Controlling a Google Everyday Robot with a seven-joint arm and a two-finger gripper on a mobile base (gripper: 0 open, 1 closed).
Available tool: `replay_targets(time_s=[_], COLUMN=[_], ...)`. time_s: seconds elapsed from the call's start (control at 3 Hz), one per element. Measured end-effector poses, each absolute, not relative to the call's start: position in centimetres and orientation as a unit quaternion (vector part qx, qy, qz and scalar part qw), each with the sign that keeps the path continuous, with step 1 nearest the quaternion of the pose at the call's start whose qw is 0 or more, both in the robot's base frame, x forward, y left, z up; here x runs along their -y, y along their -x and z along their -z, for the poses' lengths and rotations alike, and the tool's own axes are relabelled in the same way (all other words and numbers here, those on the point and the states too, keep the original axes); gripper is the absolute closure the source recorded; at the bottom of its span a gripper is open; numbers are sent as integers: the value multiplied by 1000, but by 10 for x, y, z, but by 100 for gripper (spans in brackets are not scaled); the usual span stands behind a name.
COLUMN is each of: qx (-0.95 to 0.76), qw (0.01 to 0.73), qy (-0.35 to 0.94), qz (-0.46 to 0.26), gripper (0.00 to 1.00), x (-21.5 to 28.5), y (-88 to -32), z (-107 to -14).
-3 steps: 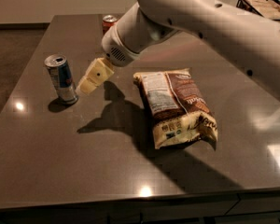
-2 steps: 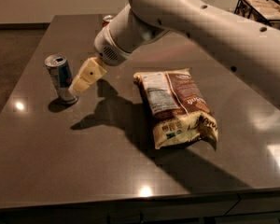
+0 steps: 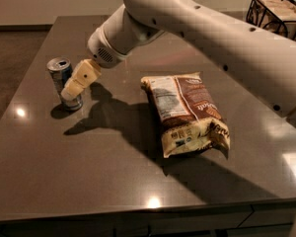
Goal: Knock redbull can over
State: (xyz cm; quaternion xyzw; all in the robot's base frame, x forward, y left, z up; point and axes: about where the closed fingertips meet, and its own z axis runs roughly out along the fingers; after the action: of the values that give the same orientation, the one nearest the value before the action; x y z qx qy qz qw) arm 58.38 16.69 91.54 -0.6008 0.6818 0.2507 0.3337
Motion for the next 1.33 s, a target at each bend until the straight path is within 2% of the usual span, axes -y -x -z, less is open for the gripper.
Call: replay_targets(time_s=[0.67, 1.0, 1.33], qx=[-664, -650, -633], qw=[332, 331, 330], qy=[615, 623, 634], qz=[-266, -282, -297], gripper=[0, 18, 49], x=[-191, -198, -205], y=[-580, -575, -567], z=[-915, -921, -930])
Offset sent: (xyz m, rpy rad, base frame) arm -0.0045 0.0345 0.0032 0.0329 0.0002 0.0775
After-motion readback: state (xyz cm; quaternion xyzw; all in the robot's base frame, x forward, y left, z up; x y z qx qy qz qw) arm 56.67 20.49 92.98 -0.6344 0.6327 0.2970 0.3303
